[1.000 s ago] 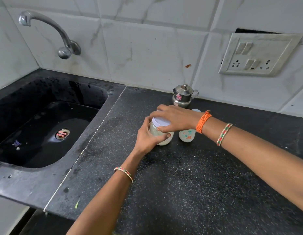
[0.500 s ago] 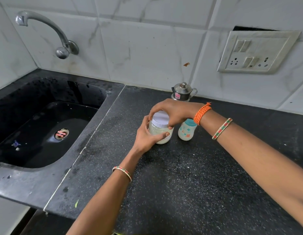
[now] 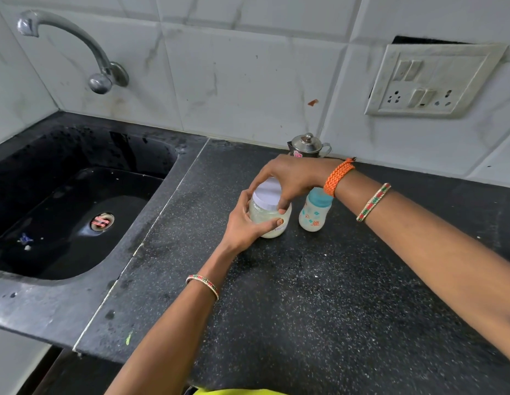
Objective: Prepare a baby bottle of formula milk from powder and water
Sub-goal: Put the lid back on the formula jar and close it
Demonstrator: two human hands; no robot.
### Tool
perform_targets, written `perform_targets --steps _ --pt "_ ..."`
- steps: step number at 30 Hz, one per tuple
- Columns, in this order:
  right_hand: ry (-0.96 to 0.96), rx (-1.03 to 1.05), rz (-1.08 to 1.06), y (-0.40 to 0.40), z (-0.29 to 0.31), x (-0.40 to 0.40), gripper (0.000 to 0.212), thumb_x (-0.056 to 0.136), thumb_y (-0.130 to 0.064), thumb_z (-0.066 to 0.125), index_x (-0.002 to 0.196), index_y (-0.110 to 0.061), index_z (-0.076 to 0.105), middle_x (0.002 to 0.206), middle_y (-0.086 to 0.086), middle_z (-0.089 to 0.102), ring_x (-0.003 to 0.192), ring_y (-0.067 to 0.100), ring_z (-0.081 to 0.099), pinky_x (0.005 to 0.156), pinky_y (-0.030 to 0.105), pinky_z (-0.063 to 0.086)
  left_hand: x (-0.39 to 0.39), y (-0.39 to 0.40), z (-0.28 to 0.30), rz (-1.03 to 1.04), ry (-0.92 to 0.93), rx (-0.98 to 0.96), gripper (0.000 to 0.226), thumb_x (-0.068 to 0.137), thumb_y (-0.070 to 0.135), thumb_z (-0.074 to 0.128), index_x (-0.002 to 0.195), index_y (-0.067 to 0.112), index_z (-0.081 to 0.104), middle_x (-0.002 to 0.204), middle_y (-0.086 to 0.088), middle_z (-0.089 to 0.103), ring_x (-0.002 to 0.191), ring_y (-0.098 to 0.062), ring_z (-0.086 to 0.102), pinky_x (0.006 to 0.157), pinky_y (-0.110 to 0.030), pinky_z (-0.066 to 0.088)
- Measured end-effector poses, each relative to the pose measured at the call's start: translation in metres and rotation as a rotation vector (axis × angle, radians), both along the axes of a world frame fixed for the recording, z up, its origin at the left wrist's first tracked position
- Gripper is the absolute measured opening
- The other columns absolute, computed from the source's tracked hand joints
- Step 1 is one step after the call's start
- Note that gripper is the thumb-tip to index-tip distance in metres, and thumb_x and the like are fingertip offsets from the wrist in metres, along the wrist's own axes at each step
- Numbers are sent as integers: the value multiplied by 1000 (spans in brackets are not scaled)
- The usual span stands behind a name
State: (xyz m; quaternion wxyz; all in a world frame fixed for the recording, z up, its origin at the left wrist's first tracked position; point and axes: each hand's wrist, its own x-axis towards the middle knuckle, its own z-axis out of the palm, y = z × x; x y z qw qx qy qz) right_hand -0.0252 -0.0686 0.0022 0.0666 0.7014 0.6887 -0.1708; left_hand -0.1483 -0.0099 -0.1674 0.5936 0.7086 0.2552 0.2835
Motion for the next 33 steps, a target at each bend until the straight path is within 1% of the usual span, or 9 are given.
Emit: perform_targets --steps 5,10,14,16,20,23,27,30,33 --pt "-173 78 -119 2 -7 -13 57 78 -56 68 111 -9 62 119 12 57 92 25 55 69 36 47 0 -1 1 -14 -20 -12 75 56 36 88 120 37 48 114 17 64 109 -4 61 91 -29 51" --pt "-267 169 -272 -3 -2 -16 79 86 -76 23 44 -14 46 37 -1 53 48 17 49 54 30 36 0 -1 2 -13 -8 7 79 56 39 88 122 37 45 119 14 62 111 -3 59 95 -30 51" --pt "-155 101 21 -8 7 -13 15 79 -37 68 89 -26 66 101 0 61 100 23 53 75 36 45 0 -1 1 -1 3 13 72 56 38 87 113 53 45 115 20 61 110 0 58 94 -29 51" --pt "-46 -108 11 -11 -3 -10 49 79 -20 70 125 -29 56 137 5 46 124 24 43 98 43 42 0 -1 2 8 7 32 70 56 40 87 108 60 44 111 26 60 109 4 57 90 -23 48" --pt "-122 215 -214 -10 -12 -3 52 93 -55 44 121 -11 53 96 6 59 67 14 52 59 32 40 0 -1 1 -9 -12 -4 79 53 40 88 120 37 46 119 13 61 111 -2 59 91 -25 51" --pt "-300 265 -159 -10 -11 7 66 86 -68 41 127 -17 47 97 5 61 87 24 59 68 34 37 1 -1 1 -5 -10 -6 80 53 40 88 120 37 45 120 14 60 112 -2 58 93 -25 50" --pt "-28 -38 -32 -10 -15 8 68 78 -37 72 138 -37 40 130 5 47 109 17 49 86 34 43 1 0 -1 6 -4 12 74 54 42 88 114 48 44 119 18 59 112 3 56 92 -23 48" --pt "14 124 -142 -7 -23 3 53 76 -51 68 121 -26 53 117 7 53 84 19 59 63 35 56 1 -1 -1 0 -28 -8 77 54 37 88 118 42 46 119 15 61 109 -1 60 89 -25 51" --pt "-285 288 -176 -4 -31 -1 58 89 -65 40 71 -11 50 76 8 56 69 26 53 65 37 47 1 -2 -3 -13 -33 -17 81 54 38 89 121 35 45 119 12 61 109 -2 60 88 -24 51"
